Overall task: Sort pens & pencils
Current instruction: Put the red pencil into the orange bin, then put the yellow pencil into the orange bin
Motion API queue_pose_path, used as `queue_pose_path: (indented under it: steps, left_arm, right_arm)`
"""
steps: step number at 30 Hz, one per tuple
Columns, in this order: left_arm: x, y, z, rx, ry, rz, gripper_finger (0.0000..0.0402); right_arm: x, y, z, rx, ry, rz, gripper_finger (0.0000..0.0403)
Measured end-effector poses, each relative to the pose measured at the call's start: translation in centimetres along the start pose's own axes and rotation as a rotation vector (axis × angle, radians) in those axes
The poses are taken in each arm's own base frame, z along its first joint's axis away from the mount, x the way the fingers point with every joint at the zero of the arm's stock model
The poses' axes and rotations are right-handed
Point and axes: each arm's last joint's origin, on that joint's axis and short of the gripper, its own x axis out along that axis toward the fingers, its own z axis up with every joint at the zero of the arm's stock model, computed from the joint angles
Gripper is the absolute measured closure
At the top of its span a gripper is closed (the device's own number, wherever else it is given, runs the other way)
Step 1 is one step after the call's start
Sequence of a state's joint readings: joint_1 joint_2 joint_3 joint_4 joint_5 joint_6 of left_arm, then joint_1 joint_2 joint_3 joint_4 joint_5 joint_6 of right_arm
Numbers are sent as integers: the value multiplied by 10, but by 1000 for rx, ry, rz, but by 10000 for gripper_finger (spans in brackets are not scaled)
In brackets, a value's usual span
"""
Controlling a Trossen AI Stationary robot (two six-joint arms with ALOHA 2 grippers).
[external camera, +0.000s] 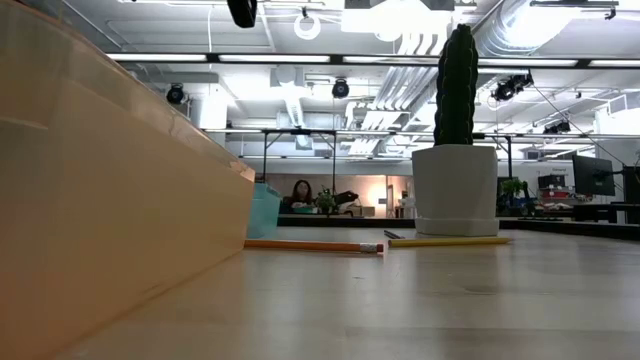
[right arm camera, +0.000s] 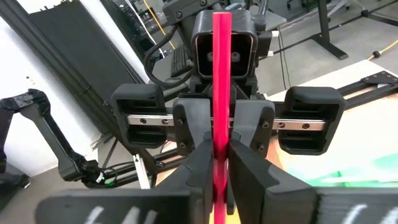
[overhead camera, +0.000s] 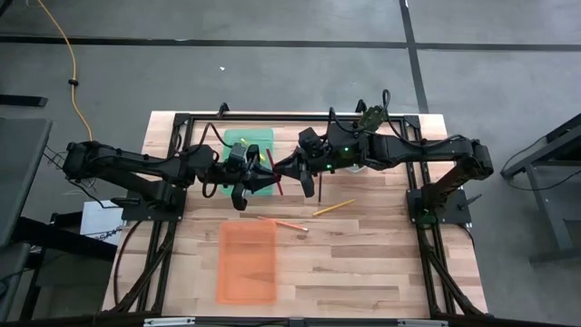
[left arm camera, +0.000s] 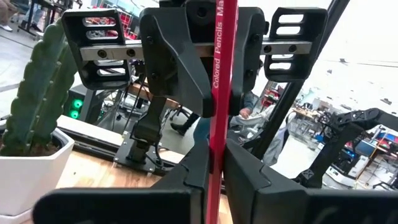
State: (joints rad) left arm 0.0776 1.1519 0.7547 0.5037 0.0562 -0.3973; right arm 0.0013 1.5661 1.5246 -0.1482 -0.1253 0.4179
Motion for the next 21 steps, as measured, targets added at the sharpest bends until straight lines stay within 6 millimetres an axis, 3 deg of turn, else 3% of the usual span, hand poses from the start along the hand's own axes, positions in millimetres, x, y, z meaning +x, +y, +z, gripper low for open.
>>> queue_pose_path:
  steps: [4,11,21]
  left_arm:
    - [0,0,0,1,2,1,385]
    - [0,0,0,4,4,-1,361]
    - [0,-1,-1,7,19,-32,400]
  right_arm:
    - [0,0,0,0,-3,1,334]
    - [0,0,0,5,-3,1,289]
    - [0,0,1,2,-6,9,281]
